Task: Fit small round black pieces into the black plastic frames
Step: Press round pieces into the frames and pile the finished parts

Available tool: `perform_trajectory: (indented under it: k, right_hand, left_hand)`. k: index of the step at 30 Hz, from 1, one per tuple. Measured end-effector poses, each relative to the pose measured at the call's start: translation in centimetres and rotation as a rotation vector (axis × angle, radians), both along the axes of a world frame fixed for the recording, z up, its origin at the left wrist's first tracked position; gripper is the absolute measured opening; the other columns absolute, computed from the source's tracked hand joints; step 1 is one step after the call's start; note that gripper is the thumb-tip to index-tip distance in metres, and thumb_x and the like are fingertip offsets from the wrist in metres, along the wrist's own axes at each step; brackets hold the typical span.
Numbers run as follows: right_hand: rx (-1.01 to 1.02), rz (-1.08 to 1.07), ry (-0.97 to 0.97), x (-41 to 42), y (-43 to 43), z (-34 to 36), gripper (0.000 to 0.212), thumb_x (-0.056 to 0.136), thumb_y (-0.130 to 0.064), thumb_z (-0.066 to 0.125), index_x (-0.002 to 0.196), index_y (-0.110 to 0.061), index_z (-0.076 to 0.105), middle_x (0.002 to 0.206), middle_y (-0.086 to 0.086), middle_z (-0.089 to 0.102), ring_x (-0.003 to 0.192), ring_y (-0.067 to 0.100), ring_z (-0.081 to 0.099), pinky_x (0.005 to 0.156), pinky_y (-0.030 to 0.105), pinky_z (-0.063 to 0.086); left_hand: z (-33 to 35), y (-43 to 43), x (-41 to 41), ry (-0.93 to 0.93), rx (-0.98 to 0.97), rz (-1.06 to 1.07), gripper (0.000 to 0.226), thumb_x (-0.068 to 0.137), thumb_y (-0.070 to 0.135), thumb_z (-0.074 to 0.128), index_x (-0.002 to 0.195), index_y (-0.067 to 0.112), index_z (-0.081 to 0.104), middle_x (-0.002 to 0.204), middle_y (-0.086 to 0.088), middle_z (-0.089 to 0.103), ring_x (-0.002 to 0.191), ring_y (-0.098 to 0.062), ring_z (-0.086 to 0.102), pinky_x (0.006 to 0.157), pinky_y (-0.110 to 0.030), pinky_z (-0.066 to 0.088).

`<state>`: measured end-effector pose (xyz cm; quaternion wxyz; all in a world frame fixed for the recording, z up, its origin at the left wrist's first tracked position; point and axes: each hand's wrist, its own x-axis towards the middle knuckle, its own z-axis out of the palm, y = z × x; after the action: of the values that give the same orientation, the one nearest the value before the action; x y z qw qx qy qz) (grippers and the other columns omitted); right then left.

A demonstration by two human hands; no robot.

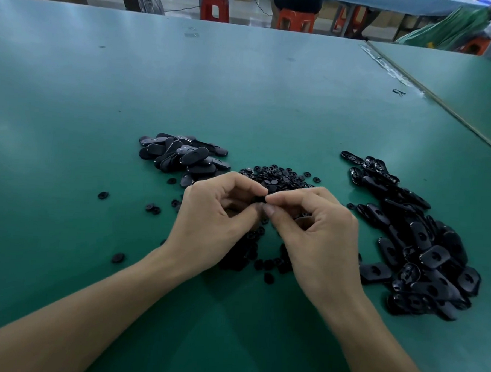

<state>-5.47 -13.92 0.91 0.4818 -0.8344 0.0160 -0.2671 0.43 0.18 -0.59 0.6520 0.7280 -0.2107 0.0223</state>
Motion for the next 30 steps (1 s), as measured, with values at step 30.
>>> perform_trajectory:
  k: [30]
  right_hand:
    - [0.092,0.082,0.08,0.11,-0.33,-0.51,0.025,0.085,-0.007,0.076,0.095,-0.03,0.079,0.087,-0.023,0.075,0.082,-0.004,0.07,0.074,0.009,0.051]
  left_hand:
    - [-0.04,0.07,0.11,-0.009,0.034,-0.038,0.023,0.085,0.0,0.074,0.094,0.021,0.07,0.085,0.003,0.075,0.078,-0.02,0.072,0.073,-0.031,0.06]
